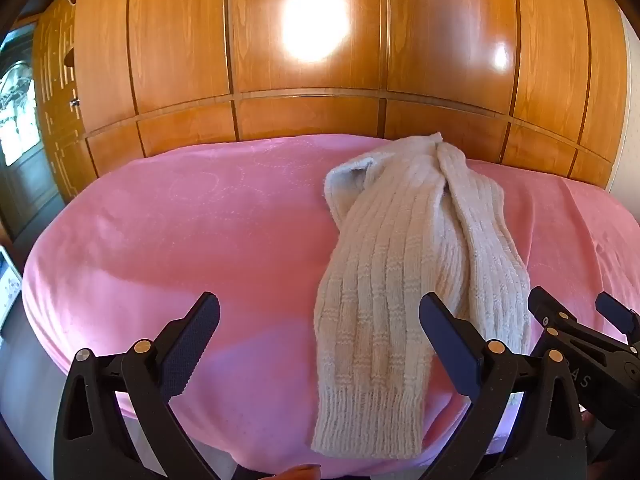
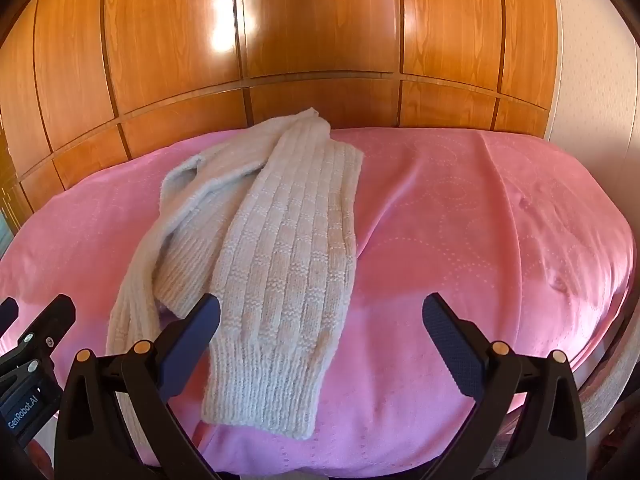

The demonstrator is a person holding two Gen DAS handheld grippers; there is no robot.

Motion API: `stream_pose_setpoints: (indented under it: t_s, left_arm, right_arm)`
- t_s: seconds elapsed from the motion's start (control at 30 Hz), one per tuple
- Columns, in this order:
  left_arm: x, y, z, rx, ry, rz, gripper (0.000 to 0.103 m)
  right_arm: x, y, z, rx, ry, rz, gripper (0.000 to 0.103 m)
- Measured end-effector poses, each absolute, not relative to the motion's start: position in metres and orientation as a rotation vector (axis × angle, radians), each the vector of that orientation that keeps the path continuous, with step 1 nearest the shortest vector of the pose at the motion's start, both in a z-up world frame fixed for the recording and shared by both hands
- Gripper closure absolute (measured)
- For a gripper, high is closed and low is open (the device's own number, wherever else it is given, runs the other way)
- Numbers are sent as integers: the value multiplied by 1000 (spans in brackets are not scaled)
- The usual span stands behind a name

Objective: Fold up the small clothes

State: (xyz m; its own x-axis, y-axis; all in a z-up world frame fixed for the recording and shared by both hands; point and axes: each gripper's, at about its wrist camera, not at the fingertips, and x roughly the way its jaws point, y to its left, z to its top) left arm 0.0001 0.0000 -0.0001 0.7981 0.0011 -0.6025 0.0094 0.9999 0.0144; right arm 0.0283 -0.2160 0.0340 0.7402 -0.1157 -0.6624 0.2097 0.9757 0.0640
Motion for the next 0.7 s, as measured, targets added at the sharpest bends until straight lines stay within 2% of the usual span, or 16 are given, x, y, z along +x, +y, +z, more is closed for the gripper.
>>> stream_pose_setpoints:
  t_s: [0.7]
  left_arm:
    - [1, 4, -6, 1, 669, -18, 4]
  right_arm:
    - [27, -214, 32, 131, 723, -169, 2]
